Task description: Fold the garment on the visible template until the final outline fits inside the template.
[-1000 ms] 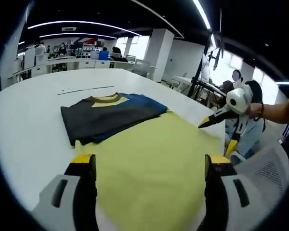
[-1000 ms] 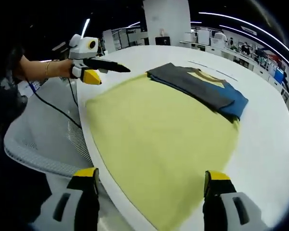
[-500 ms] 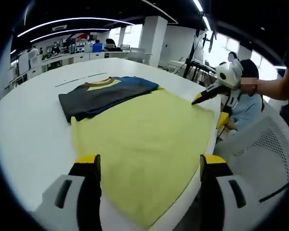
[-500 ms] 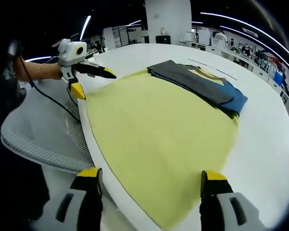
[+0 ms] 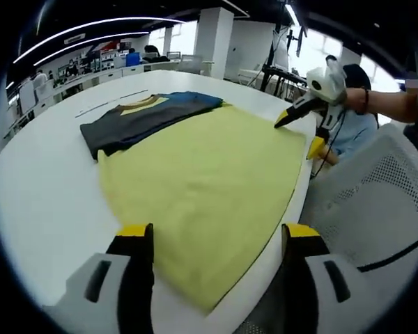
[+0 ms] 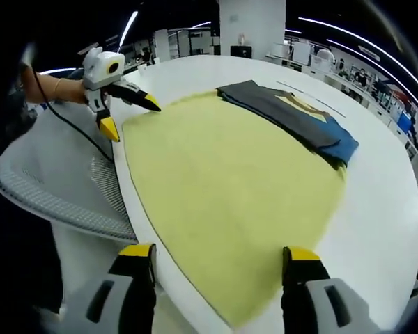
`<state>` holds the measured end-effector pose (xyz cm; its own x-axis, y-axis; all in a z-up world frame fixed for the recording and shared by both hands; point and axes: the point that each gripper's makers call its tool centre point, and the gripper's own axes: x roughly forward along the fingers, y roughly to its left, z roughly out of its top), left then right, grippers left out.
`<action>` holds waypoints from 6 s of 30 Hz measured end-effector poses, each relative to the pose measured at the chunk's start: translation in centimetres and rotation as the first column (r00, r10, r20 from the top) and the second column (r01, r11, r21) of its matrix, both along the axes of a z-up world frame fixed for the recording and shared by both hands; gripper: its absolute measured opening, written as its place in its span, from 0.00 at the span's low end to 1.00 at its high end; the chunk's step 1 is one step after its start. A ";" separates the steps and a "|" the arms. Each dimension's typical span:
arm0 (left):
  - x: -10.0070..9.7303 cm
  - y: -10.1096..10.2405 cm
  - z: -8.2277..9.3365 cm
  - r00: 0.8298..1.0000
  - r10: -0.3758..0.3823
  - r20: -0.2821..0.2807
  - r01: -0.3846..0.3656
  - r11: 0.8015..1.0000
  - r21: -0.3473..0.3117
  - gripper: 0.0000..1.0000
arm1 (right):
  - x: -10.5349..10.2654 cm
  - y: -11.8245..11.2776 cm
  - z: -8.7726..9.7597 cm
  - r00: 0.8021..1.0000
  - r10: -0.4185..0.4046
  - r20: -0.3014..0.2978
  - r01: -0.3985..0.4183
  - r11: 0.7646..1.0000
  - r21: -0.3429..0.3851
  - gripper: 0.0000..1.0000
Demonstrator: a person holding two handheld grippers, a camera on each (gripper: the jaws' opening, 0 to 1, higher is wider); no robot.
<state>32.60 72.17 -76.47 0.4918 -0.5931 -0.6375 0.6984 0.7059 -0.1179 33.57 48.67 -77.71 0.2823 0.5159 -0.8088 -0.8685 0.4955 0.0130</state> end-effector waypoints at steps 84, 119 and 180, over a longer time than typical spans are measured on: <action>-0.8 1.3 0.6 1.000 -0.011 -0.020 0.012 0.997 0.080 0.00 | 0.6 0.4 0.9 0.996 -0.083 0.039 0.080 0.993 0.081 0.00; -7.5 -0.1 2.1 0.968 -0.073 -0.238 0.085 0.996 0.041 0.00 | -6.1 -0.7 3.1 0.996 0.038 -0.075 -0.037 0.999 0.008 0.00; 13.8 2.8 15.7 0.886 0.225 0.405 -0.290 0.951 0.106 0.00 | 13.1 1.5 15.2 0.897 0.090 0.432 0.006 0.976 -0.215 0.00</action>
<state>46.41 74.97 -60.81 0.8383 -0.3188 -0.4423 0.4568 0.8536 0.2504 46.69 50.21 -62.53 0.6133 0.3708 -0.6974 -0.7821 0.4083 -0.4707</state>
